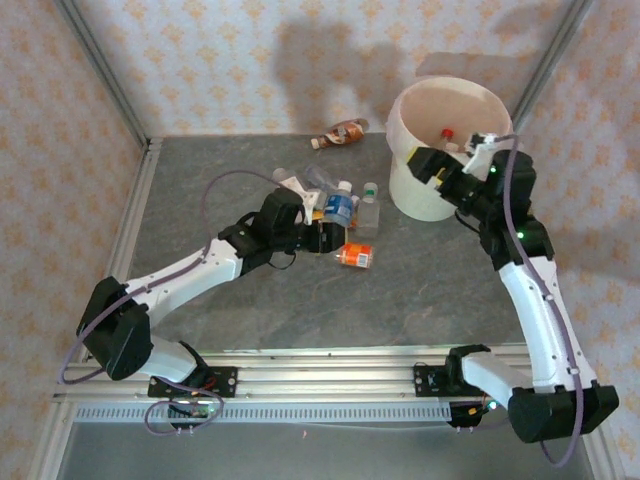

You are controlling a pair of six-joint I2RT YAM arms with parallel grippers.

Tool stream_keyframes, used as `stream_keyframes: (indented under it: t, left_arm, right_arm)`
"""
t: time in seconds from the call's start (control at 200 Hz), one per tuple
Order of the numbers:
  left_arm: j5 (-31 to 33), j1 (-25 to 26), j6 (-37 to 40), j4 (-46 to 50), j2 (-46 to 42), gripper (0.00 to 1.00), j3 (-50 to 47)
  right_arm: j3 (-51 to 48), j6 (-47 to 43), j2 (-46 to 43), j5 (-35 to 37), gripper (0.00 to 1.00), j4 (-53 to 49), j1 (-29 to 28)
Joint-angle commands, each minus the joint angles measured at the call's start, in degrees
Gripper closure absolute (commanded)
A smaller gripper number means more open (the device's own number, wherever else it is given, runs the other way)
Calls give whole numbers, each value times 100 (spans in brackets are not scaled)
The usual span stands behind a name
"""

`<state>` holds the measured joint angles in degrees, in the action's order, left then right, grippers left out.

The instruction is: Put the plastic bottles in the bin

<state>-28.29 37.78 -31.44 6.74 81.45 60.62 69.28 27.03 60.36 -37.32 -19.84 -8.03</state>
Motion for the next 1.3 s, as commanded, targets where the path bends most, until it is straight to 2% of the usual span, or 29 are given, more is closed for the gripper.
stream_keyframes:
  t: [0.0, 0.15, 0.495, 0.726, 0.761, 0.866, 0.916, 1.011, 1.166, 1.291]
  left_arm:
    - [-566, 28, 235, -513, -247, 100, 291]
    - [-1101, 28, 121, -863, -283, 100, 554]
    - [-1476, 27, -266, -1613, -395, 100, 603]
    - [-1971, 28, -595, -2042, -232, 100, 624]
    - [-1978, 28, -613, -2089, -235, 100, 618]
    - [-1961, 28, -626, -2150, -238, 100, 613]
    - [-1952, 28, -626, -2175, -232, 100, 609]
    - [-1943, 28, -661, -2221, -205, 100, 601]
    - [-1939, 28, -721, -2170, -145, 100, 598]
    - [-1851, 28, -748, -2027, -80, 68, 618]
  right_arm:
    - [270, -245, 223, -289, 1, -154, -407]
    - [600, -645, 561, -430, 0, -417, -887]
    - [1066, -582, 1358, -1781, 1, -483, -1295]
    - [817, -564, 1269, -1855, 2, 17, -1390]
    - [791, -457, 1276, -1917, 4, 146, -1393]
    - [728, -252, 1251, -1897, 27, 390, -1391]
    - [685, -252, 1210, -1839, 34, 482, -1393]
    - [621, -259, 1148, -1780, 42, 613, -1389]
    - [648, -237, 1171, -1608, 49, 585, -1394]
    - [655, -233, 1166, -1172, 53, 466, -1394]
